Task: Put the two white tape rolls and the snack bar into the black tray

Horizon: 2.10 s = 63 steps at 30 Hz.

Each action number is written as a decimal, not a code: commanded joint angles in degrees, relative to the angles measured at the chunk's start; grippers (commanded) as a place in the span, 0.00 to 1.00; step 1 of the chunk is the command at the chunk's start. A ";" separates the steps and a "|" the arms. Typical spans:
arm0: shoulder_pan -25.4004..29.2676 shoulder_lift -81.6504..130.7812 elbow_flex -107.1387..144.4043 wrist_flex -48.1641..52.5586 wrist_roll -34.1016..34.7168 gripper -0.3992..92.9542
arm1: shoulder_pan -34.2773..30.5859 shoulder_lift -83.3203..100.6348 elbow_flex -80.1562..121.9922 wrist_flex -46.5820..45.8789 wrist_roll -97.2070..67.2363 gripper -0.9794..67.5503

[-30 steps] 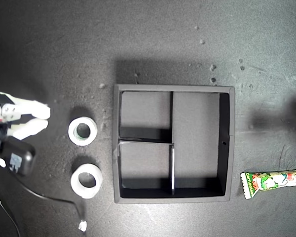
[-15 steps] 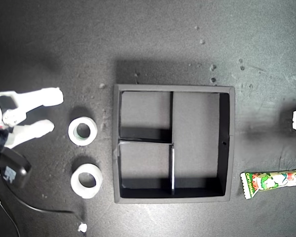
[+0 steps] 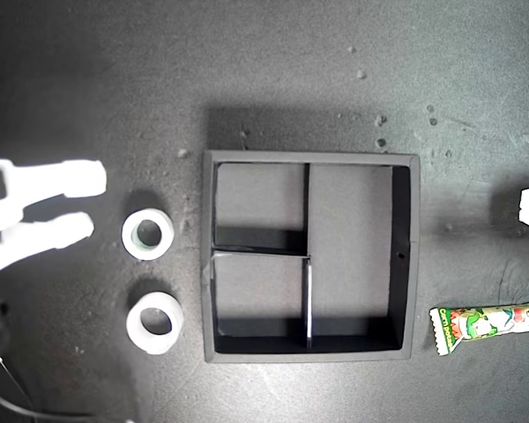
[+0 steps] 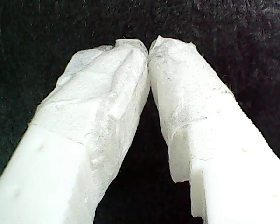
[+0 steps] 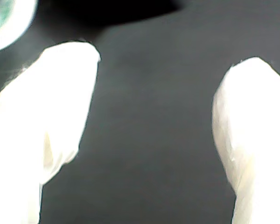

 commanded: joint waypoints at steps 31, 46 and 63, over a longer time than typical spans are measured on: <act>19.34 -83.50 -53.96 20.30 -18.90 0.22 | 7.91 0.44 -1.85 -18.90 -27.69 0.01; 16.87 -93.69 -43.51 2.29 -18.11 0.22 | -3.43 -0.26 -23.12 -20.39 -50.80 0.15; 12.30 -97.38 -41.48 2.64 -18.90 0.23 | -12.22 -0.70 -22.41 -25.84 -60.47 0.28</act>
